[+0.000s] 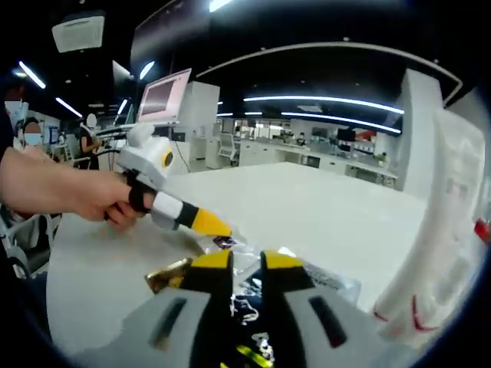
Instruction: Arrange the skincare products in the storage area until every visible bottle or jar stands upright without overlapping.
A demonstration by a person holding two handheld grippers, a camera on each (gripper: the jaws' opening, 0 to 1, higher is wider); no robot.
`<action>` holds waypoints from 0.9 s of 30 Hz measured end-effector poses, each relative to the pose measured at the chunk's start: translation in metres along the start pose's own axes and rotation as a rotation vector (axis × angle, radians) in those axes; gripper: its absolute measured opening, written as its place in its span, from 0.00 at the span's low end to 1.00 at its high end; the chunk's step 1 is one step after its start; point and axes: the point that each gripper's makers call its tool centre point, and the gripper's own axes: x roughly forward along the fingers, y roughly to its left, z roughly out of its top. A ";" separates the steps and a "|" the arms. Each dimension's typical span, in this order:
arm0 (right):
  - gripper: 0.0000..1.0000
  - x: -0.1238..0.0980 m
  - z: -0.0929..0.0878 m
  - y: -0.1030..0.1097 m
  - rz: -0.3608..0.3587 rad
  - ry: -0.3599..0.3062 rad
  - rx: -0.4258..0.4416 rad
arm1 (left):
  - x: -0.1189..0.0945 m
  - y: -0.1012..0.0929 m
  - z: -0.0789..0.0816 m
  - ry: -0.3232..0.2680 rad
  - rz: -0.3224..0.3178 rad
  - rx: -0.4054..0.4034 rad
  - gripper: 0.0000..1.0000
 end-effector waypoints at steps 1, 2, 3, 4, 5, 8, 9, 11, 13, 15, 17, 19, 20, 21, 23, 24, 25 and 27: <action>0.07 0.002 0.001 0.003 0.013 0.000 -0.001 | 0.000 0.000 0.000 0.000 0.002 0.003 0.00; 0.05 0.004 0.002 0.005 0.021 0.000 0.001 | 0.000 0.000 0.000 -0.002 0.004 0.007 0.00; 0.02 0.007 0.003 0.007 0.030 0.003 0.000 | 0.000 0.001 0.000 0.000 0.008 0.013 0.00; 0.01 0.009 0.003 0.009 0.038 0.008 -0.008 | 0.001 0.001 0.000 0.000 0.009 0.013 0.00; 0.01 0.013 0.003 0.008 0.043 0.018 -0.013 | 0.001 0.001 0.000 -0.001 0.008 0.012 0.00; 0.01 0.022 0.002 0.011 0.060 0.044 -0.028 | 0.001 0.002 -0.001 0.004 0.019 0.032 0.00; 0.01 0.026 0.003 0.013 0.066 0.046 -0.028 | 0.001 0.001 -0.001 0.004 0.020 0.038 0.00; 0.00 0.033 0.002 0.013 0.075 0.056 -0.029 | 0.002 0.003 -0.002 0.015 0.032 0.072 0.00; 0.00 0.039 -0.003 0.015 0.083 0.082 -0.034 | 0.002 0.003 -0.002 0.015 0.032 0.073 0.00; 0.00 0.043 -0.008 0.015 0.089 0.102 -0.037 | 0.002 0.004 -0.001 0.015 0.034 0.078 0.00; 0.00 0.046 -0.011 0.016 0.092 0.116 -0.046 | 0.002 0.004 -0.002 0.018 0.039 0.089 0.00; 0.00 0.048 -0.016 0.015 0.091 0.133 -0.059 | 0.002 0.005 -0.003 0.018 0.042 0.093 0.00; 0.00 0.049 -0.017 0.013 0.089 0.139 -0.063 | 0.002 0.005 -0.003 0.018 0.043 0.094 0.00; 0.00 0.050 -0.018 0.012 0.089 0.145 -0.065 | 0.002 0.004 -0.003 0.016 0.046 0.097 0.00; 0.00 0.050 -0.019 0.012 0.089 0.149 -0.067 | 0.003 0.003 -0.003 0.016 0.045 0.103 0.00; 0.00 0.050 -0.020 0.011 0.087 0.152 -0.071 | 0.004 0.003 -0.004 0.017 0.046 0.107 0.00; 0.00 0.050 -0.021 0.011 0.085 0.155 -0.077 | 0.004 0.003 -0.004 0.017 0.047 0.111 0.00; 0.00 0.051 -0.022 0.010 0.083 0.158 -0.078 | 0.004 0.003 -0.005 0.018 0.049 0.117 0.00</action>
